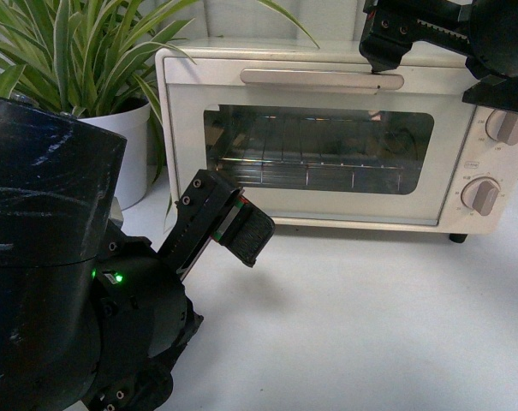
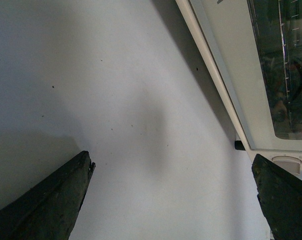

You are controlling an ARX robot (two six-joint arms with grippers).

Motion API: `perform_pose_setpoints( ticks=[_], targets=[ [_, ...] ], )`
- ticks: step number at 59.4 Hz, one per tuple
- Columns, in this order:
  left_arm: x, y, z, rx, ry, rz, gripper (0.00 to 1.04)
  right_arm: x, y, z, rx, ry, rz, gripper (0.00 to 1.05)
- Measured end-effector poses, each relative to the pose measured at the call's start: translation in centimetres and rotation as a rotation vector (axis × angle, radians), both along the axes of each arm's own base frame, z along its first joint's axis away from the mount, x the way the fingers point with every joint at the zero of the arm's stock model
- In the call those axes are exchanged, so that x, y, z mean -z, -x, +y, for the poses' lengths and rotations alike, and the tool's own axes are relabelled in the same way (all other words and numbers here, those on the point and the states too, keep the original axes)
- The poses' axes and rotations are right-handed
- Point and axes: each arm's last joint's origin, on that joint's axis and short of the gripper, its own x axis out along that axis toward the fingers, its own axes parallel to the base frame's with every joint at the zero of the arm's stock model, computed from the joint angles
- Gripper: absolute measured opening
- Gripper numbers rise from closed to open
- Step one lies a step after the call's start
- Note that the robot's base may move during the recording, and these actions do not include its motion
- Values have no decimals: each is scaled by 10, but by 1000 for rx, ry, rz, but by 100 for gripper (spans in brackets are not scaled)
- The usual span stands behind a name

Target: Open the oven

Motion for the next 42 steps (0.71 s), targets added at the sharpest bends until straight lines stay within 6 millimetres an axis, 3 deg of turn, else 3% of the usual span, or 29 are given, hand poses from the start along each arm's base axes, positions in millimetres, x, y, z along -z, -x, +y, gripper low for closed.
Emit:
perform_pose_setpoints(
  ticks=[21,42],
  targets=[
    [0,0,1,-6,8,4,98,15,28,-3,-80,25,-21,95],
    [0,0,1,-7,9,4,98,42,62,-5,-172,26,-7,95]
  ],
)
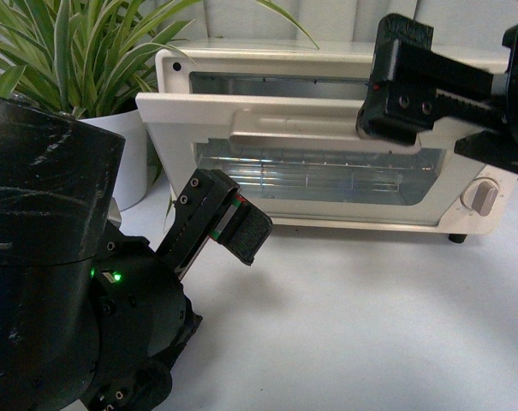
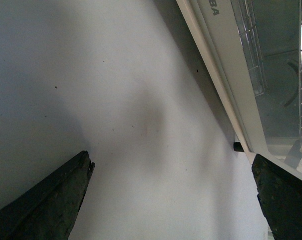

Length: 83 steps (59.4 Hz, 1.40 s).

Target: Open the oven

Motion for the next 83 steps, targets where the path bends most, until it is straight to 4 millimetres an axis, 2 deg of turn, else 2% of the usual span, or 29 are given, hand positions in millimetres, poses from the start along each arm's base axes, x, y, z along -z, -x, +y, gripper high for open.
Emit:
perform_pose_setpoints(
  ticks=[15,33,43,50,62,83],
  targets=[
    [0,0,2,-7,3,2,98,20,26,-5,-59,14,32,95],
    [1,1,6,-4,-35,-6,98,8,70,-41,-42,-72,-58,95],
    [1,4,9,13,-114,-14,98,14,91,-61,-13,-93,-77,95],
    [2,8,12,47,-243,-40,98,22,106,-74,11,-107,-80,95],
    [4,12,13,111,-416,-78,98,29,115,-84,33,-121,-77,95],
    [11,16,14,195,-724,-140,98,38,120,-89,59,-127,-69,95]
  ],
)
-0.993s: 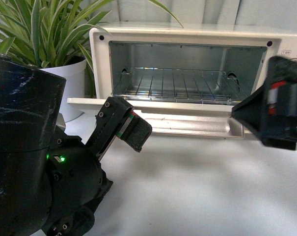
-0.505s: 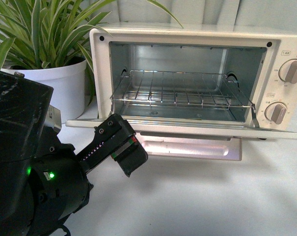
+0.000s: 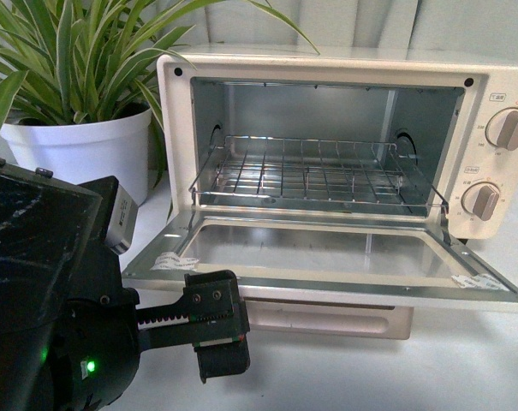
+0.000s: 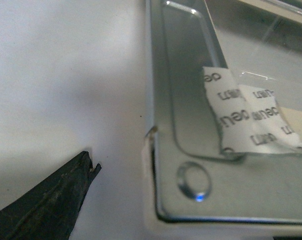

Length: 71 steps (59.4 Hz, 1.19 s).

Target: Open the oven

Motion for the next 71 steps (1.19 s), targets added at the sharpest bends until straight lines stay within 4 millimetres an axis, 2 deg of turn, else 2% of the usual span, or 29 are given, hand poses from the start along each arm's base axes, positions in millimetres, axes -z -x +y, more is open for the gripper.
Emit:
perform_pose_setpoints(
  ticks=[18,30,35,46,55,63,71],
  targets=[
    [4,5,0,78,-276,-75,98,2,1,-3,21,6,-17,95],
    [4,14,5,114,-320,-85,98,0,2,-5,26,17,-34,95],
    [-5,26,13,134,-270,-105,98,-2,4,-7,30,27,-46,95],
    [-23,60,38,106,-327,-187,98,-8,11,-10,31,55,-99,95],
    [-36,83,55,73,-296,-236,98,-12,18,-10,49,80,-166,95],
    [-53,104,72,-23,-265,-336,98,-7,27,-15,85,109,-234,95],
    [-59,122,85,-97,-245,-412,98,6,36,-22,114,120,-258,95]
  ],
)
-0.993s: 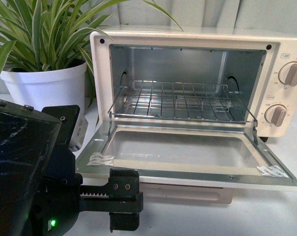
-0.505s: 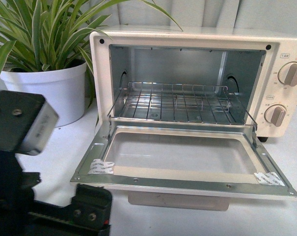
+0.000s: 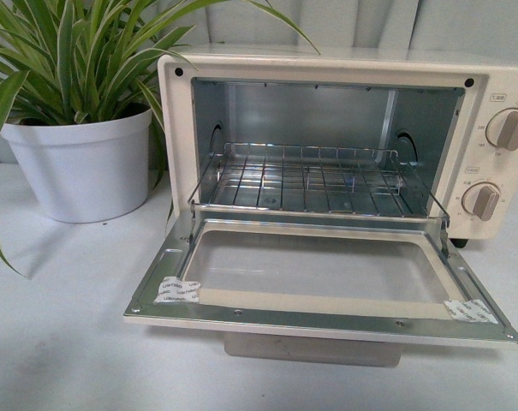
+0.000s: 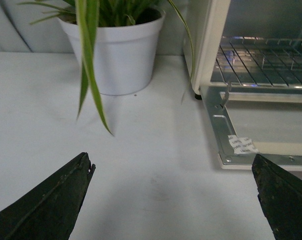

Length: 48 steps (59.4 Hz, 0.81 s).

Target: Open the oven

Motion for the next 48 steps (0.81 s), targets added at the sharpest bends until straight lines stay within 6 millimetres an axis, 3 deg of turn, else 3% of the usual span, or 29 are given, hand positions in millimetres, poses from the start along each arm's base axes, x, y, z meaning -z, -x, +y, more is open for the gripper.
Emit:
perform_pose_setpoints(
  ticks=[9,18,21,25,33,39,45,48],
  targets=[
    [2,12,15,-98,23,-36,98,13,8,-6,40,-1,-49,95],
    [3,12,16,-105,25,-37,98,14,10,-7,60,14,-78,95],
    [3,13,18,-61,33,-74,92,14,10,-7,69,21,-81,95],
    [8,15,25,-12,36,-108,74,16,11,-2,149,117,-102,79],
    [11,17,35,-19,31,-115,49,21,21,0,131,169,-107,52],
    [14,19,42,-20,24,-116,22,24,22,0,134,180,-118,27],
    [25,26,46,-26,16,-88,4,32,22,0,132,185,-111,7],
    [24,29,47,-20,20,-110,4,32,22,0,133,190,-111,1]
  ],
)
